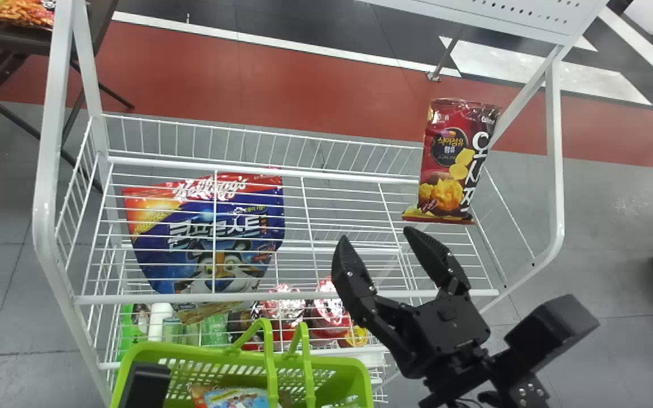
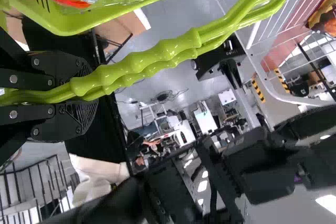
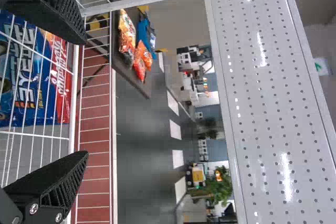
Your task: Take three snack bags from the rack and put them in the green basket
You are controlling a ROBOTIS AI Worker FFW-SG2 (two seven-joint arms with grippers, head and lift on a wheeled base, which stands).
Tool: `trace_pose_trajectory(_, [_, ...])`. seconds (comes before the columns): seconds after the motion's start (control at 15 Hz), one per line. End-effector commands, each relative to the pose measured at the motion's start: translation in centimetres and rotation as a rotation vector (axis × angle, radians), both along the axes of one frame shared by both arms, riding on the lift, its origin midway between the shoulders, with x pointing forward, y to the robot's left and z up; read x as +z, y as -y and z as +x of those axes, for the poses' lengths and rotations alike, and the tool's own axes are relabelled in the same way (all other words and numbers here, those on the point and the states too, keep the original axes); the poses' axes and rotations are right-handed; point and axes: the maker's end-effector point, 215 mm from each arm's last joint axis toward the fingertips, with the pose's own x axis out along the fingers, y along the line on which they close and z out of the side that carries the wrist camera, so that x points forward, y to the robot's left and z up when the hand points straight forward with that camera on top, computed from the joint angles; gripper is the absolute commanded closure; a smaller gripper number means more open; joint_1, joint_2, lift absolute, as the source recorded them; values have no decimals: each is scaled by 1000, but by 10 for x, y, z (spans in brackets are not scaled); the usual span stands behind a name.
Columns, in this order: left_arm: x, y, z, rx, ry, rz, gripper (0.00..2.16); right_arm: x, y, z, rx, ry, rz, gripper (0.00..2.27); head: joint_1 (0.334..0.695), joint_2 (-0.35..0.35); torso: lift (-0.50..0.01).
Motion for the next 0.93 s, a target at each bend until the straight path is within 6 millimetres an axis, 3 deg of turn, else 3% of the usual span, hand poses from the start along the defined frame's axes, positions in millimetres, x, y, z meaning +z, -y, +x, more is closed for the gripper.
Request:
trace_pose_trajectory(0.0, [0, 0, -1, -3, -2, -4, 2128, -5, 1, 3, -8, 1, 8, 60, 695, -350, -6])
trace_pose_trajectory(0.87, [0, -1, -4, -2, -9, -2, 2128, 6, 3, 2, -14, 32, 5, 53, 695, -350, -6])
